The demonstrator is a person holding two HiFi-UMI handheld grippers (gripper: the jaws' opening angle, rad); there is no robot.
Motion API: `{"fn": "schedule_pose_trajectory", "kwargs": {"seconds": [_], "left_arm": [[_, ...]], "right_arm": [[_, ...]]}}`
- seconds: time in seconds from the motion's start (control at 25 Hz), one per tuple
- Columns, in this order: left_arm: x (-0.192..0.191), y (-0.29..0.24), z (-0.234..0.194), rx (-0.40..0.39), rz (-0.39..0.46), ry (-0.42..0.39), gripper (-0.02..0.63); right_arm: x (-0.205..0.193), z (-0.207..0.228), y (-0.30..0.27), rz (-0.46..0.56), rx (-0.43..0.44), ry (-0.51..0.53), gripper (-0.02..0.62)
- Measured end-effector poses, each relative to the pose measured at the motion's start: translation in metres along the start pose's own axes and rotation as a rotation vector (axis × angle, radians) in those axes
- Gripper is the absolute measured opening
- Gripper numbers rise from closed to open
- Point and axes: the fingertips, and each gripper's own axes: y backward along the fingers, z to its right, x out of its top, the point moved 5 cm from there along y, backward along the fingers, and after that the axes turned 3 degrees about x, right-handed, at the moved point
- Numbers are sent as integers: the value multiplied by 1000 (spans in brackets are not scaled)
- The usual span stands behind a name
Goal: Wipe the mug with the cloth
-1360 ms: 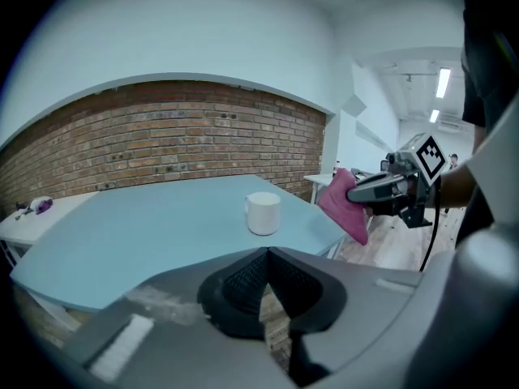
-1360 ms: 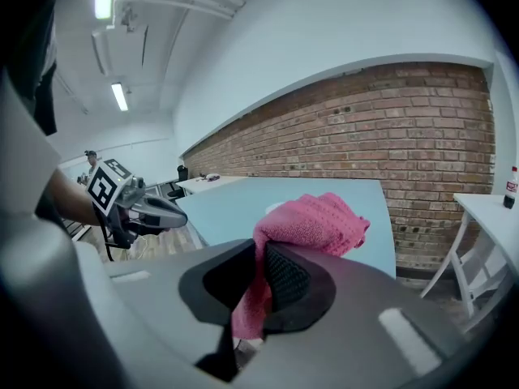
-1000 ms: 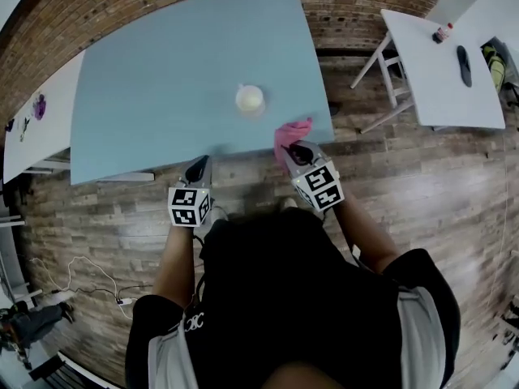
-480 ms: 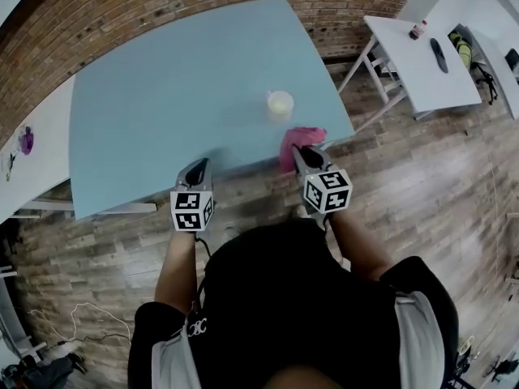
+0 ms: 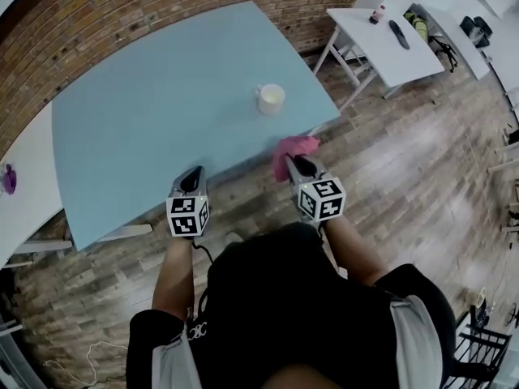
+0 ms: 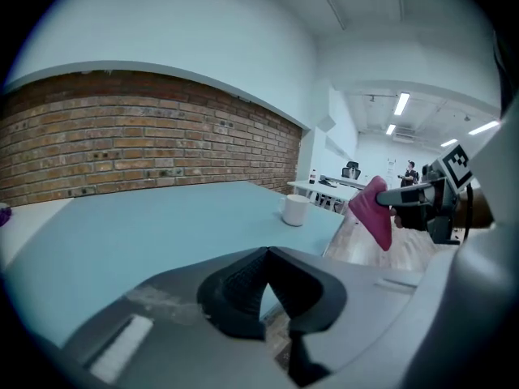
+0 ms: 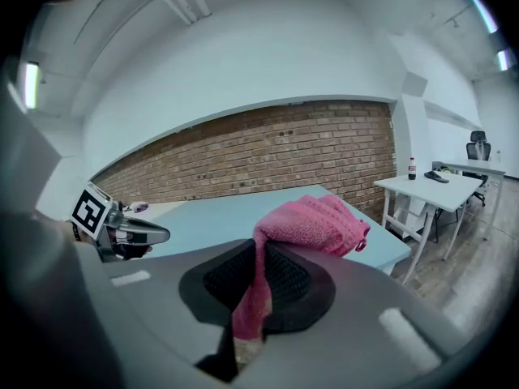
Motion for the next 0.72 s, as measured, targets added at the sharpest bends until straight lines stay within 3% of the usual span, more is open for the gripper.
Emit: {"fn": "schedule_pose_trajectory", "kwargs": {"seconds": [0.44, 0.72], "left_arm": [[17, -12, 19, -22, -17, -55, 6], [14, -22, 32, -47, -31, -39, 6]], "right_arm": [[14, 10, 14, 17, 1, 0, 37], [11, 15, 18, 0, 5, 0, 36]]}}
